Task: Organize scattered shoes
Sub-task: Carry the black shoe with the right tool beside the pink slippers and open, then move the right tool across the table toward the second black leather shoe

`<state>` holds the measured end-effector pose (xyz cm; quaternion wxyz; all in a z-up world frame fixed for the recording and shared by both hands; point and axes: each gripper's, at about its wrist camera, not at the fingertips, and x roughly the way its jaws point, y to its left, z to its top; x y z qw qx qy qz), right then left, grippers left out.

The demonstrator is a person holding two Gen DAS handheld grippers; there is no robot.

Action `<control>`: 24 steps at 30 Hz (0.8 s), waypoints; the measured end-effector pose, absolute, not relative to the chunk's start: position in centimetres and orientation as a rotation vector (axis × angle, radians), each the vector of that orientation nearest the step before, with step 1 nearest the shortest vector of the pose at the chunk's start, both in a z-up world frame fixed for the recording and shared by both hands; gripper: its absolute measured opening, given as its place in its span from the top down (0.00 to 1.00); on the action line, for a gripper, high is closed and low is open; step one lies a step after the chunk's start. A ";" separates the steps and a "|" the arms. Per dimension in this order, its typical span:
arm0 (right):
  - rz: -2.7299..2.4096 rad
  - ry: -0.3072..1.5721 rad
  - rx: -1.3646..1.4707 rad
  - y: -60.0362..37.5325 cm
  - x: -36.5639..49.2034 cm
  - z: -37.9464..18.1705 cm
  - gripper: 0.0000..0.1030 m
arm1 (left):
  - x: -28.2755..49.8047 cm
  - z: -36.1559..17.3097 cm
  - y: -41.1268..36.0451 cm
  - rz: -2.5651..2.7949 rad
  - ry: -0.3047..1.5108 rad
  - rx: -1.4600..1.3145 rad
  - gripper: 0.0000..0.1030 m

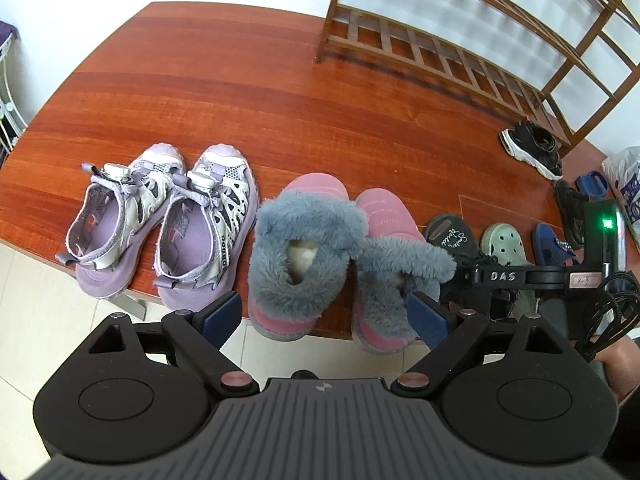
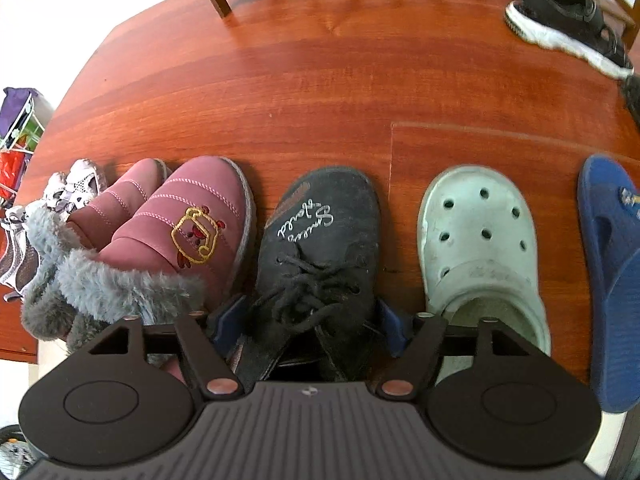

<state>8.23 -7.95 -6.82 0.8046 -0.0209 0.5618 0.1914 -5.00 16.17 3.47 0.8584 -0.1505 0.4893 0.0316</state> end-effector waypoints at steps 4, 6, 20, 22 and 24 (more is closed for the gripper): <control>0.423 1.168 -0.041 -8.6 7.5 -4.9 0.13 | -4.5 3.4 15.2 0.019 1.025 -0.289 0.12; 0.431 1.148 -0.019 -9.5 6.8 -3.4 0.13 | -4.1 3.4 14.4 -0.010 1.024 -0.278 0.12; 0.344 1.074 0.032 -17.9 4.8 1.6 0.12 | -1.1 3.7 7.5 -0.173 0.992 -0.205 0.12; 0.331 1.074 0.033 -19.3 5.0 1.6 0.12 | -0.7 3.7 6.2 -0.187 0.989 -0.203 0.12; 0.322 1.075 0.034 -20.6 5.2 1.5 0.12 | -0.3 3.8 4.7 -0.201 0.983 -0.202 0.12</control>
